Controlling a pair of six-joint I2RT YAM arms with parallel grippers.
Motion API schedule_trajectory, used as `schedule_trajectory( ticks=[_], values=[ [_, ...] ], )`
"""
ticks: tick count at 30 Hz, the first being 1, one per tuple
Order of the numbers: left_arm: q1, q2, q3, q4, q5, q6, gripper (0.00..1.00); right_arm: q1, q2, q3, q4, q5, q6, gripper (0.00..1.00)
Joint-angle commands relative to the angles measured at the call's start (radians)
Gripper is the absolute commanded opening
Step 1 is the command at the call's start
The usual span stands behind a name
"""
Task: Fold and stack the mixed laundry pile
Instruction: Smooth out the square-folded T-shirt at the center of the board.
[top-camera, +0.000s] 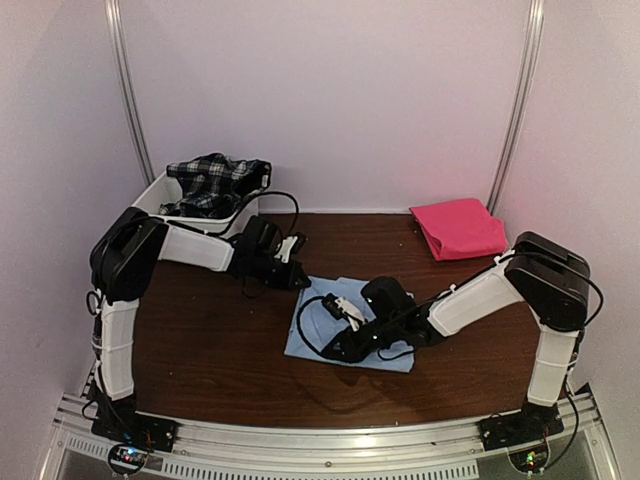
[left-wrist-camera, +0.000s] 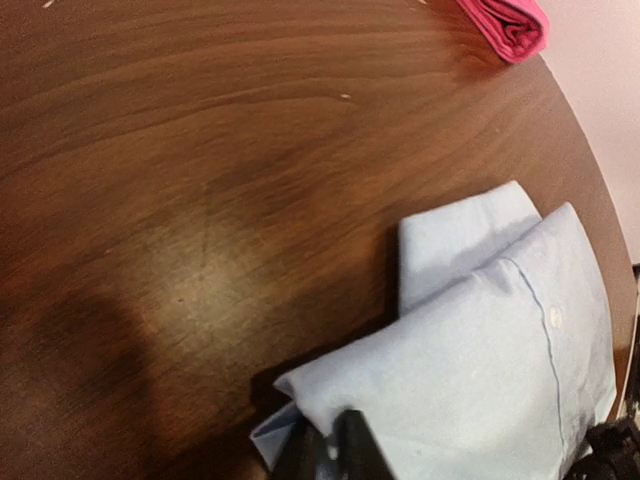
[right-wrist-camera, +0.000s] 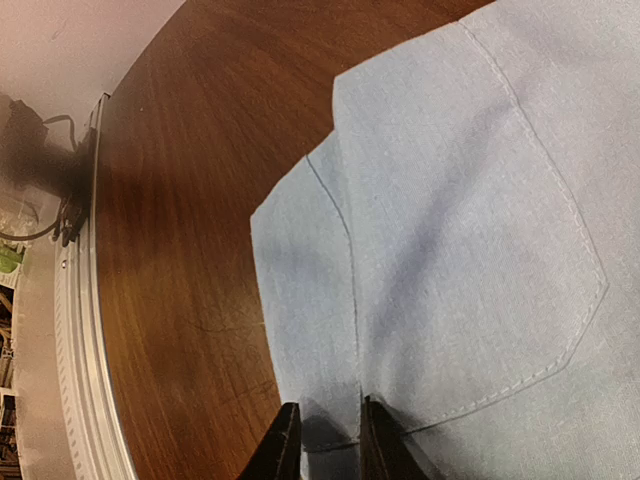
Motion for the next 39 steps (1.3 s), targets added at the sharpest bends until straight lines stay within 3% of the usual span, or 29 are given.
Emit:
schedule_trajectory(
  ticks=[1,7,13,19,25,32,39],
  values=[
    [0.037,0.0,0.004,0.04,-0.071,0.032,0.28,0.028,0.007,-0.021,-0.105,-0.033,0.018,0.23],
    [0.037,-0.171,-0.088,0.078,-0.125,0.058,0.55,0.009,-0.18,0.039,-0.179,-0.044,0.037,0.46],
    [0.009,-0.363,-0.214,0.09,-0.05,0.09,0.7,-0.101,-0.397,-0.065,-0.189,-0.054,0.101,0.5],
    [-0.125,-0.467,-0.33,0.099,0.03,0.102,0.71,-0.15,-0.498,-0.201,-0.158,-0.104,0.17,0.49],
    [-0.244,-0.4,-0.426,0.274,0.137,-0.02,0.71,-0.161,-0.478,-0.305,-0.012,-0.157,0.248,0.48],
    [-0.187,-0.268,-0.506,0.409,0.058,-0.152,0.71,-0.277,-0.328,-0.403,0.163,-0.189,0.293,0.47],
    [-0.14,-0.239,-0.592,0.413,-0.058,-0.176,0.71,-0.324,-0.152,-0.473,0.261,-0.183,0.275,0.43]
  ],
)
